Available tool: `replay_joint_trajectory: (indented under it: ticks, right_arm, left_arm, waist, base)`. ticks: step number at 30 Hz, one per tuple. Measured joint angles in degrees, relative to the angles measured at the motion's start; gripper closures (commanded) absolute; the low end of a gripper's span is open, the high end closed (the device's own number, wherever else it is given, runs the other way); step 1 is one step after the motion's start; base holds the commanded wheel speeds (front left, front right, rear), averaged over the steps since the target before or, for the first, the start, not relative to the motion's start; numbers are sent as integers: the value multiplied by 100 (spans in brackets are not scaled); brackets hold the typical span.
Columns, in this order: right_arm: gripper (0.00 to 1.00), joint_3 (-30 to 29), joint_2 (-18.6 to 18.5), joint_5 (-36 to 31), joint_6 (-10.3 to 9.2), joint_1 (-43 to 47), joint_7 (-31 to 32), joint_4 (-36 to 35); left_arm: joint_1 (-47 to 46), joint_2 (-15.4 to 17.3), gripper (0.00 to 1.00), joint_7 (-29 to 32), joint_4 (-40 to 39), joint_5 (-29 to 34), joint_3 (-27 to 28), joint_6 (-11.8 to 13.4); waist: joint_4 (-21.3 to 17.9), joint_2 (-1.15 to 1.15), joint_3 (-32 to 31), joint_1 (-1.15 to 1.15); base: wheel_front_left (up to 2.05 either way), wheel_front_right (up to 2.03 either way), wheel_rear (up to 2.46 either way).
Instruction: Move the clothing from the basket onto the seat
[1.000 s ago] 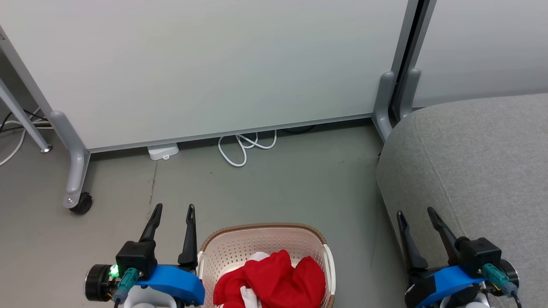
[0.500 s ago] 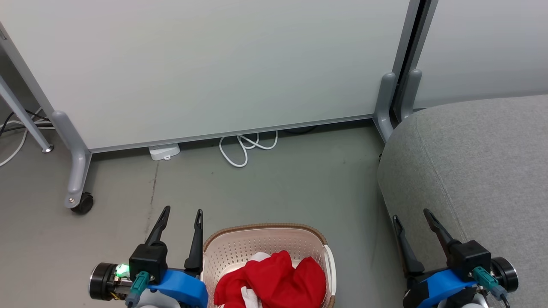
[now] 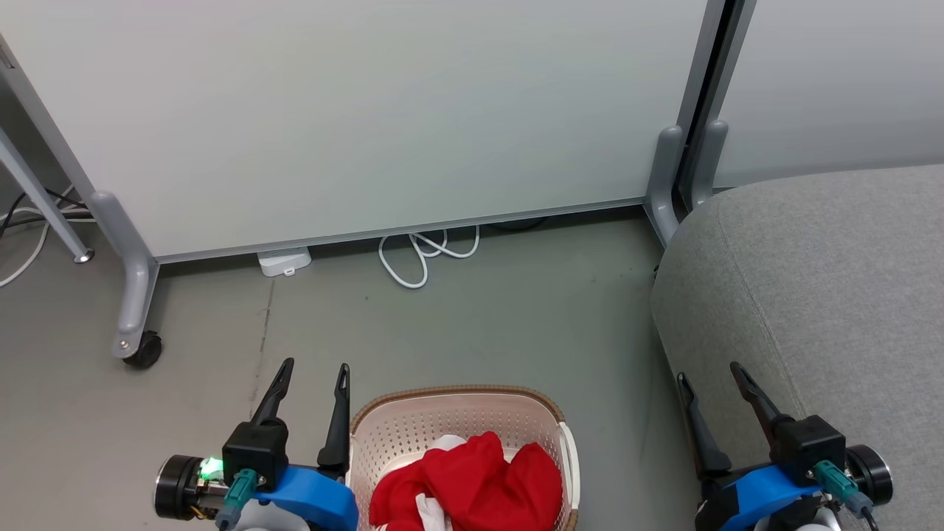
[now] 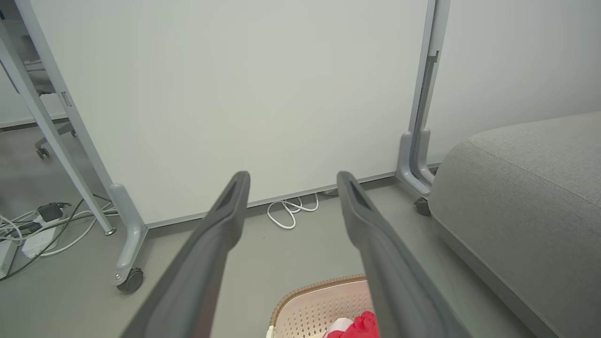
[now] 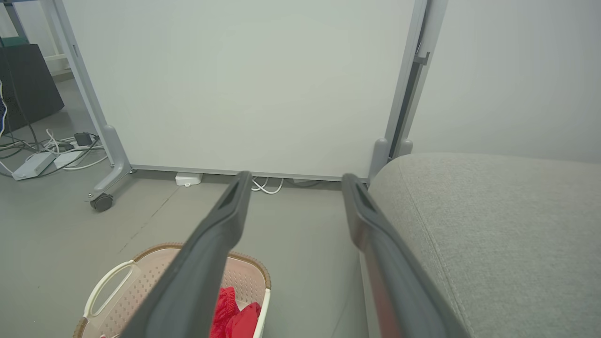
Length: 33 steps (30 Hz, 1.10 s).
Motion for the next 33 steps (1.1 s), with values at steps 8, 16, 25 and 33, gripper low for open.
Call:
replay_joint_trajectory:
  ticks: [8,16,25,33]
  right_arm:
    - [0,63,0,0,0,-71,0,7]
    - [0,88,-1,-82,0,-327,-1,-87]
    - [0,188,-3,-89,0,-873,-4,-237]
    - [0,283,-7,-79,0,-1348,-5,-388]
  left_arm:
    - [-182,-3,0,0,197,-35,-35,-58]
    - [-837,19,0,-2,754,-51,-168,-200]
    - [-1835,238,0,-5,1752,-49,-481,-261]
    - [-2743,447,0,-5,2964,-174,-1079,-282]
  waist:
    - [-83,0,108,0]
    - [-272,0,534,0]
    - [-575,0,1411,1]
    - [-899,0,2234,1]
  base:
    - [0,0,0]
    - [0,0,0]
    - [0,0,0]
    - [0,0,0]
